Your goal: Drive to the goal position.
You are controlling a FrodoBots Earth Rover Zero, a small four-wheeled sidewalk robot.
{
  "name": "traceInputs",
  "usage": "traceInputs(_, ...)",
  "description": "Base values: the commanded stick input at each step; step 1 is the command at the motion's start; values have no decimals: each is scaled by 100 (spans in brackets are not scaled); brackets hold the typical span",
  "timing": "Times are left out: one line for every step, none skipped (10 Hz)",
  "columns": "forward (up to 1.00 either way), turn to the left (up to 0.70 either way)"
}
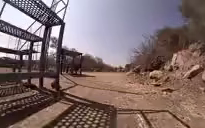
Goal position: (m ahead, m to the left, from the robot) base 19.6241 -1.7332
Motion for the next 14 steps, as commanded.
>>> traceInputs(96, 3)
traceInputs(91, 3)
traceInputs(91, 3)
traceInputs(91, 3)
traceInputs(91, 3)
traceInputs(94, 3)
traceInputs(98, 3)
traceInputs(100, 3)
traceInputs(100, 3)
traceInputs(100, 3)
traceInputs(100, 3)
traceInputs(100, 3)
traceInputs(100, 3)
traceInputs(100, 3)
